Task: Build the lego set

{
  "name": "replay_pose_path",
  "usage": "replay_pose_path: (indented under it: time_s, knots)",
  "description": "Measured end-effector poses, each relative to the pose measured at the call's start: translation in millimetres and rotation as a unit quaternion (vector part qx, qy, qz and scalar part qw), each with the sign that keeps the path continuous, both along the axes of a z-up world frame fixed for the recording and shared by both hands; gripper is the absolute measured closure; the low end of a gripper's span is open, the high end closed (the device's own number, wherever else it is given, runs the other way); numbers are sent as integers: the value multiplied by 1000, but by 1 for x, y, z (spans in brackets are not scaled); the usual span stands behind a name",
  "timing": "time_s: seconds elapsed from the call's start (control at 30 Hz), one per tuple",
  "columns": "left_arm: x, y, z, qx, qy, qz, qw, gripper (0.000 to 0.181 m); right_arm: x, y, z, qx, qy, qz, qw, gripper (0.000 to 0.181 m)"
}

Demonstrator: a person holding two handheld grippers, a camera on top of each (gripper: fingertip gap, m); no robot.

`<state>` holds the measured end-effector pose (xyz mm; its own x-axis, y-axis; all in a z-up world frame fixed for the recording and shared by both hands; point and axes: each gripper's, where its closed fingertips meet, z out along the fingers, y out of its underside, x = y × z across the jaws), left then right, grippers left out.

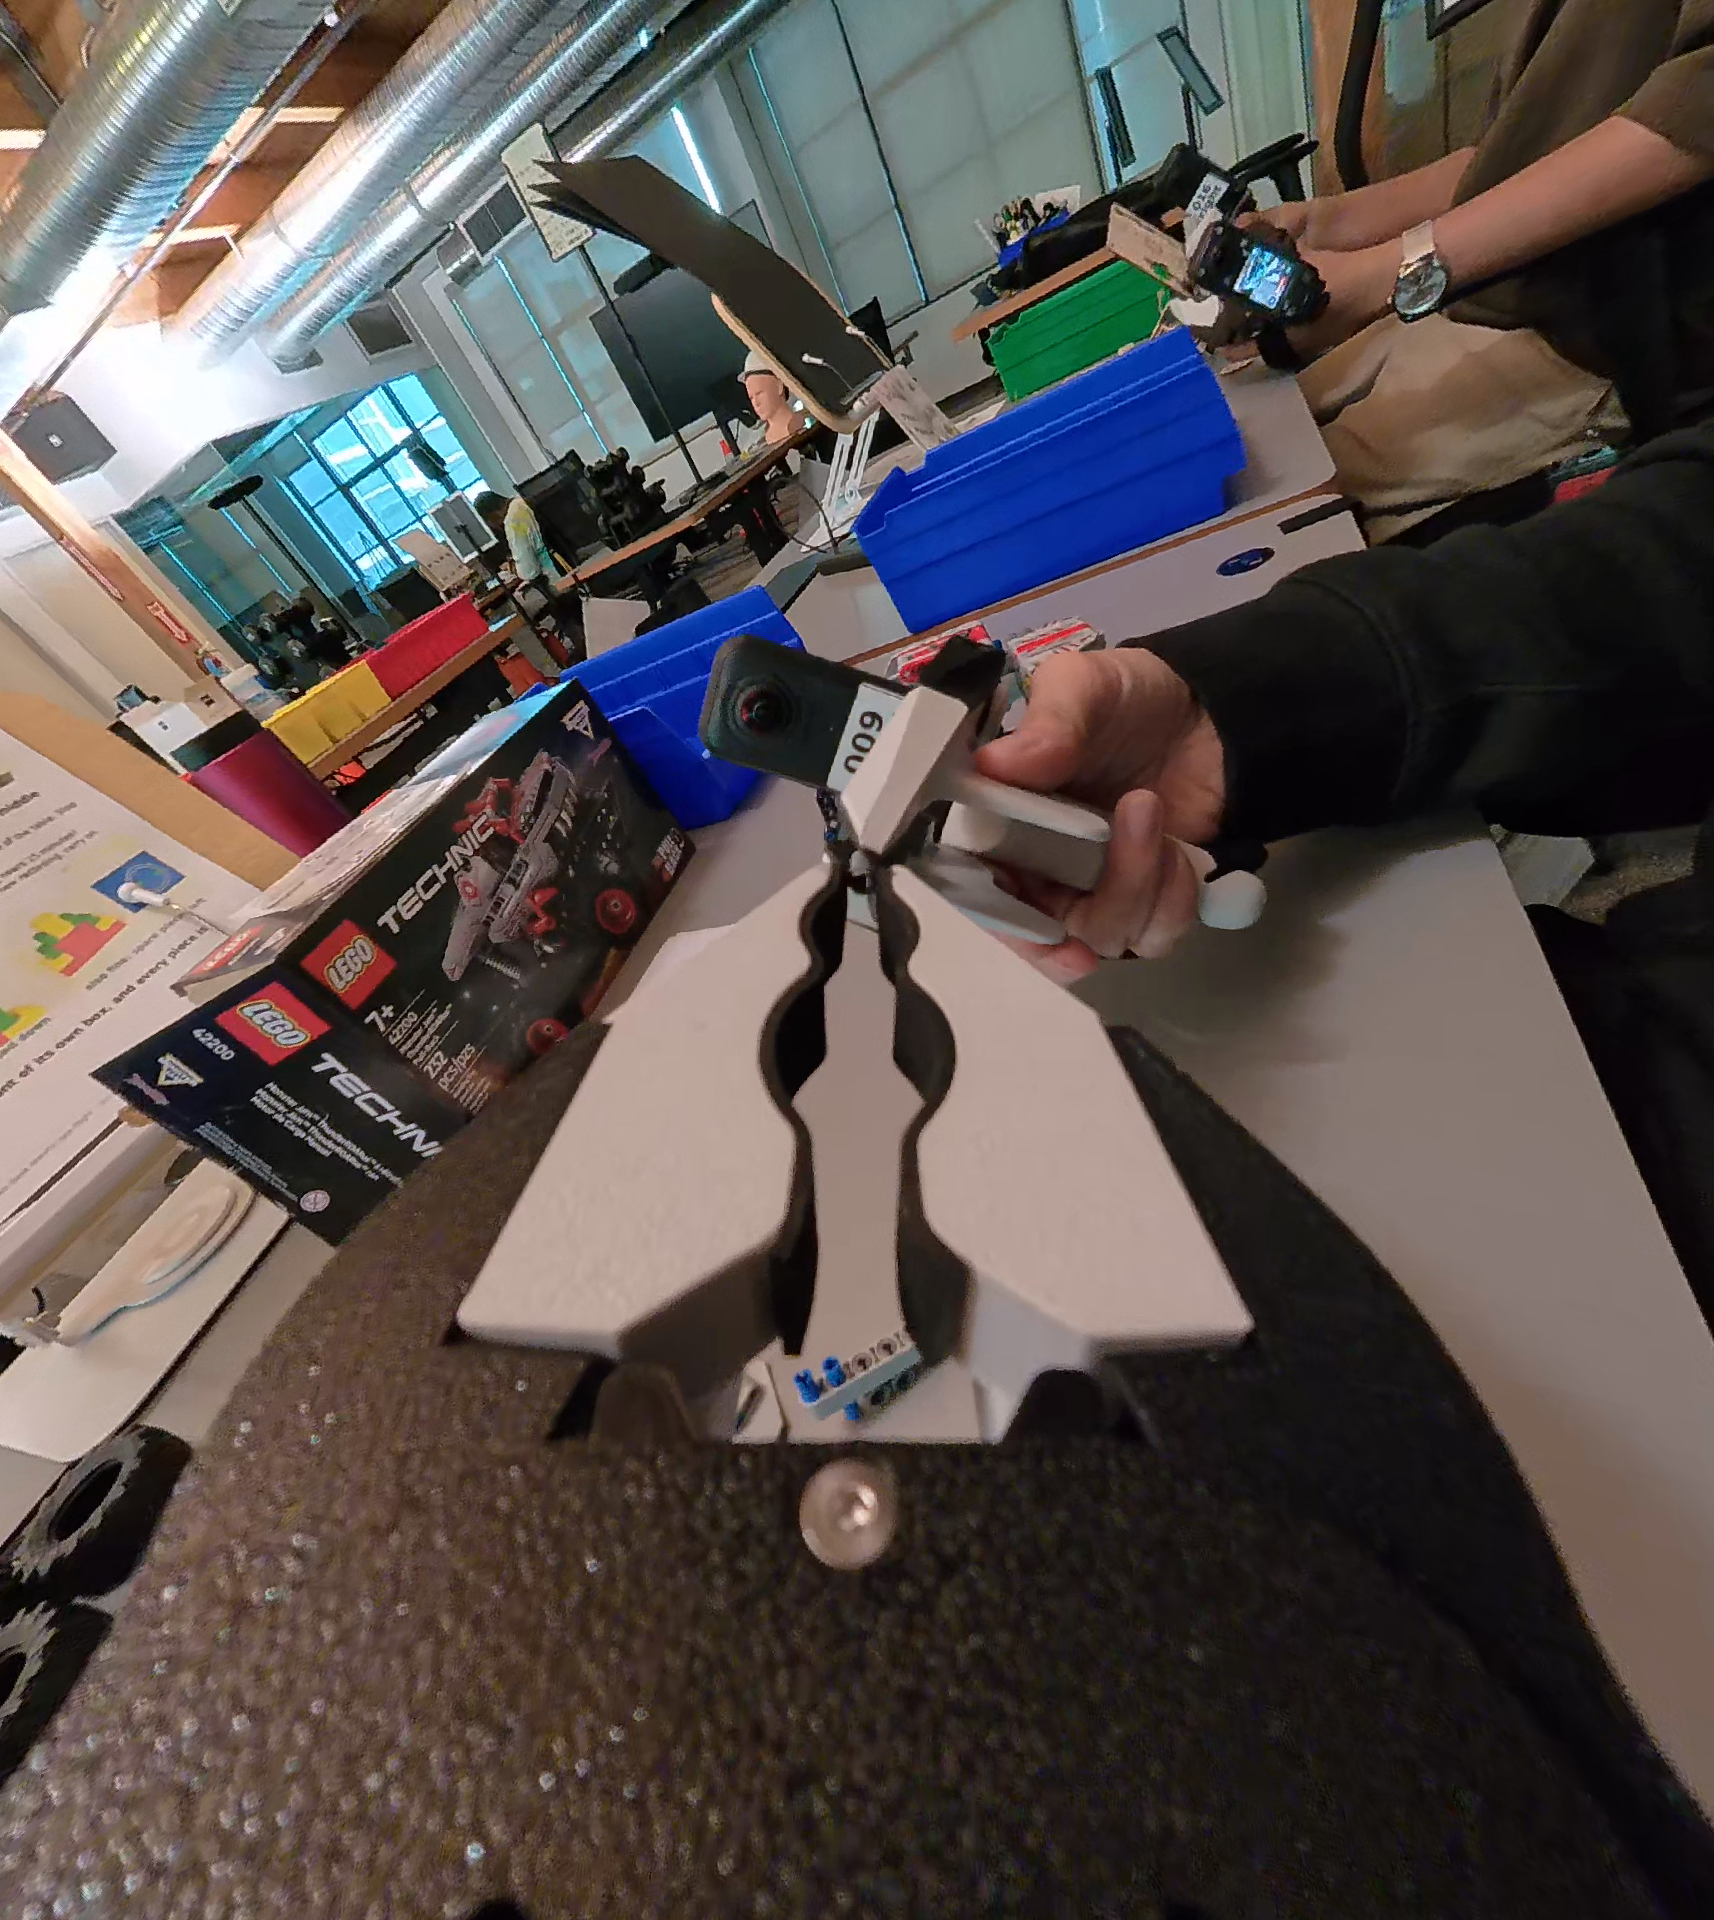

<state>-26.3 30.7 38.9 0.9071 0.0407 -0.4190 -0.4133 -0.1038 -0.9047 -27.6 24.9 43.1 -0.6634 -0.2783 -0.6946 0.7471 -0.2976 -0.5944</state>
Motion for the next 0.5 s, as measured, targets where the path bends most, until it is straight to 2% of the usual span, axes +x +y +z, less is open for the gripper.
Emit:
replay_pose_path:
  time_s: [0.2, 0.27, 0.3, 0.33, 0.4, 0.43, 0.5]
  knots:
    - [0, 0, -4, -13, -1, 1, 1000, 179, -1, 0, -4, 18, 13, -4, 1000, 179]
    - [-6, -1, -11, -49, 7, 17, 999, 179, -2, 2, -12, 71, 46, -16, 996, 172]
    - [-12, -4, -21, -88, 13, 28, 996, 179, -4, 4, -22, 125, 79, -33, 988, 167]
    - [-19, -7, -33, -131, 20, 42, 990, 179, -10, 8, -39, 200, 125, -63, 970, 164]
    - [-28, -12, -58, -217, 17, 47, 975, 179, -23, 20, -75, 355, 243, -116, 895, 157]
    - [-30, -12, -67, -246, 10, 44, 968, 179, -27, 22, -87, 404, 290, -125, 859, 156]
    - [-30, -10, -82, -302, -4, 19, 953, 179, -30, 16, -106, 457, 339, -105, 815, 156]
